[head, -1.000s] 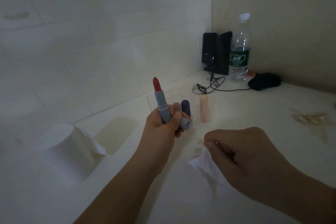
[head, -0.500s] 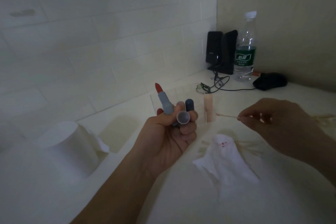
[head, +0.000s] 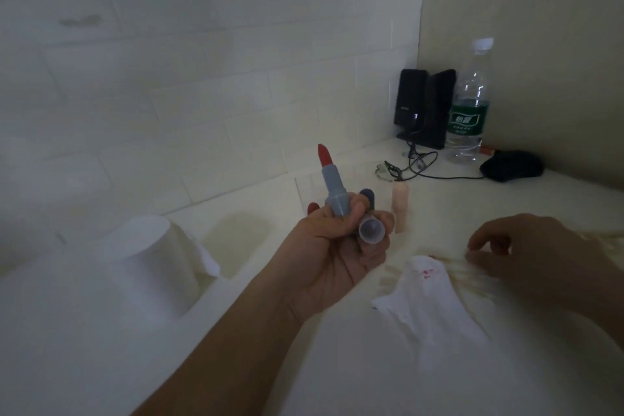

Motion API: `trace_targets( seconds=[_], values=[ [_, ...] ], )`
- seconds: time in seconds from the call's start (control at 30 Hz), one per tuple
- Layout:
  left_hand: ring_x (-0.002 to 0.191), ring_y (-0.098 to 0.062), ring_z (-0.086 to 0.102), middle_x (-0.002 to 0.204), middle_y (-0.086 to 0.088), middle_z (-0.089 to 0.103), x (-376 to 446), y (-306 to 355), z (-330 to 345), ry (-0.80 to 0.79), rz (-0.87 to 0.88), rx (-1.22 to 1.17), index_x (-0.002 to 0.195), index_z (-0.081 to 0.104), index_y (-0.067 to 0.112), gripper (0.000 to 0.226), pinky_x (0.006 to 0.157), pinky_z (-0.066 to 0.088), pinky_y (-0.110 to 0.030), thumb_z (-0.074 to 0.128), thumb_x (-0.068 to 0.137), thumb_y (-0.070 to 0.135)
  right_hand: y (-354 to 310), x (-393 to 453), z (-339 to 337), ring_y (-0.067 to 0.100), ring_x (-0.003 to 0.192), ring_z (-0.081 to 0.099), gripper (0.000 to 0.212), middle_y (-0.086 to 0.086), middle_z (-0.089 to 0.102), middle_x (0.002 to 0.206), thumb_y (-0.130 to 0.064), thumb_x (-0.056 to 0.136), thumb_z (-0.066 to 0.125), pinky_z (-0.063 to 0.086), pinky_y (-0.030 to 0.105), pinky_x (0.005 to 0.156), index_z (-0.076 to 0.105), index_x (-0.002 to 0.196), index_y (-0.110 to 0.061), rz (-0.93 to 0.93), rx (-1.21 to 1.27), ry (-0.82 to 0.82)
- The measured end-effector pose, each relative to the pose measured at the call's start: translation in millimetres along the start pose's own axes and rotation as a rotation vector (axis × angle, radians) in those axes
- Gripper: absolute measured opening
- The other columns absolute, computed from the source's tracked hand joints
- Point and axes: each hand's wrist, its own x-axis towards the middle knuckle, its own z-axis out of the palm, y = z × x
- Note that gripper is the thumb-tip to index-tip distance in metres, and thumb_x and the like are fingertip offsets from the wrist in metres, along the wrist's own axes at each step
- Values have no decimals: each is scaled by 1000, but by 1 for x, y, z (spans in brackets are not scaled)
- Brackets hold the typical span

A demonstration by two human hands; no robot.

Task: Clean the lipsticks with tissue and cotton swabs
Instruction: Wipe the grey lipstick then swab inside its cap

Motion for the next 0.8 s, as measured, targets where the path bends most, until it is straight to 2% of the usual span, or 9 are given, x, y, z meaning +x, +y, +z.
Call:
trace_targets(
  seconds=[0.17,0.23,0.37,0.43,0.53,0.6,0.67,0.73,0.8],
  values=[
    [61,-19,48,76,-14,59,-2,14,2,46,110,10,81,48,8,5,59,45,-25,53,84,9,-26,-9,-5,3,59,53,7,-11,59,66,-29,85,67,34,19,56,68,92,-28,-140,136,383],
    [60,-18,47,75,-13,57,-6,27,4,81,143,11,80,45,9,11,57,46,-24,49,90,8,-44,-18,-5,0,59,53,12,-10,60,67,-24,84,66,34,15,56,70,95,-23,-289,133,425],
    [58,-16,45,77,-13,56,-25,67,10,119,254,80,79,43,10,12,55,45,-21,43,90,5,-99,-37,-16,-7,54,51,18,-21,54,65,-43,83,47,39,9,53,62,88,-35,-585,159,260],
    [56,-15,45,76,-12,56,-41,89,12,153,328,144,77,43,10,16,53,42,-20,41,90,4,-132,-43,-16,-3,56,49,16,-18,51,64,-52,83,48,37,10,60,56,84,-39,-646,182,132],
    [56,-17,45,78,-13,54,-65,118,4,286,461,228,75,44,10,24,53,41,-22,36,97,1,-189,-39,2,-7,79,48,33,-19,56,84,-56,80,61,27,6,80,53,109,-44,-644,258,17],
    [57,-17,45,78,-13,55,-80,131,-7,368,520,255,75,44,10,26,54,39,-24,36,99,3,-228,-27,24,-9,87,46,58,-21,53,101,-59,77,65,32,6,81,43,127,-41,-622,333,-33],
    [57,-18,46,79,-13,55,-93,138,-18,440,541,257,76,44,10,25,53,42,-24,37,99,4,-257,-13,46,3,99,52,74,-13,55,114,-57,73,71,42,19,87,41,136,-32,-555,464,-138],
    [58,-18,46,79,-14,54,-101,141,-28,501,540,264,75,45,10,26,53,43,-24,37,99,2,-275,-2,64,12,93,58,53,-7,63,104,-47,75,74,48,27,83,58,119,-23,-533,579,-206],
    [58,-18,45,75,-13,55,-108,140,-35,538,521,301,72,44,10,28,55,42,-23,37,98,0,-280,2,72,18,73,58,22,-2,63,73,-35,83,69,47,28,69,64,82,-13,-567,587,-106]
  ],
)
